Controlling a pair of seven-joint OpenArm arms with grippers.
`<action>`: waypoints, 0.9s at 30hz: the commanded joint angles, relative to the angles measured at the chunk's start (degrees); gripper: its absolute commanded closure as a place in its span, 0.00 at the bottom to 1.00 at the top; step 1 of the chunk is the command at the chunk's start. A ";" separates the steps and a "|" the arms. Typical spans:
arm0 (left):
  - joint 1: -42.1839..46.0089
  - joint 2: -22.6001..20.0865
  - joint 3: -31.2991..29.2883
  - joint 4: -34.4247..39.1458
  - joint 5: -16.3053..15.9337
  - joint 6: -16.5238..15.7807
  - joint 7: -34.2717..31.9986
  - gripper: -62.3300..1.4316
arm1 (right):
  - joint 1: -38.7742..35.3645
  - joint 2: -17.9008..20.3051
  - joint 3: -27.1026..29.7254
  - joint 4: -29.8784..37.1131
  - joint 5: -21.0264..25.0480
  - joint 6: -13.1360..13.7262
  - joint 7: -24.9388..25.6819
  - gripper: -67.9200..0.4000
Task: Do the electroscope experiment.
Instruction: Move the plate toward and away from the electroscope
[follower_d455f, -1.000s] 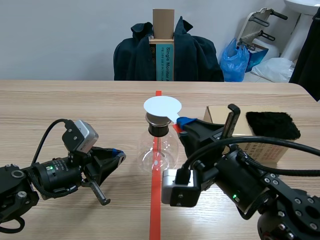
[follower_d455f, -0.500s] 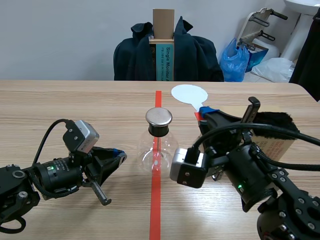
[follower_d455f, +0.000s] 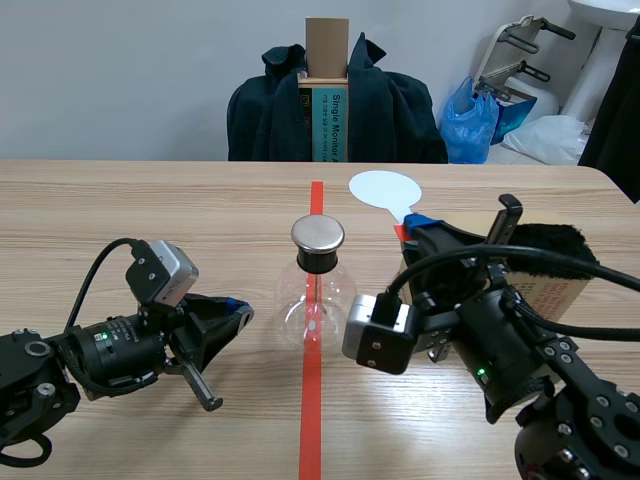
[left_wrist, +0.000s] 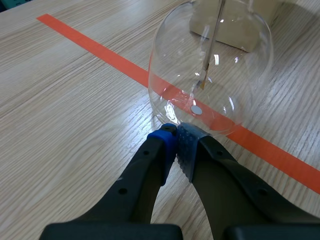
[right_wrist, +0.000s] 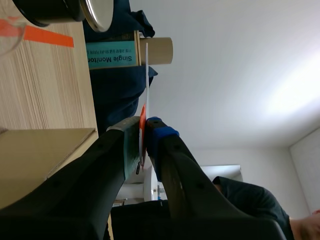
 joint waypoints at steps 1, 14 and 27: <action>-1.31 0.28 0.50 1.16 -0.35 0.02 -0.81 0.93 | 0.15 0.46 0.26 0.42 -0.66 -0.66 1.20 0.98; -2.51 0.31 2.51 0.90 -0.39 0.09 -1.03 0.93 | -0.68 0.44 0.22 0.42 -1.49 -0.83 13.05 0.98; -2.49 0.28 2.51 0.90 -0.37 0.09 -0.96 0.93 | -0.76 0.44 0.22 0.42 -1.51 -0.81 15.56 0.98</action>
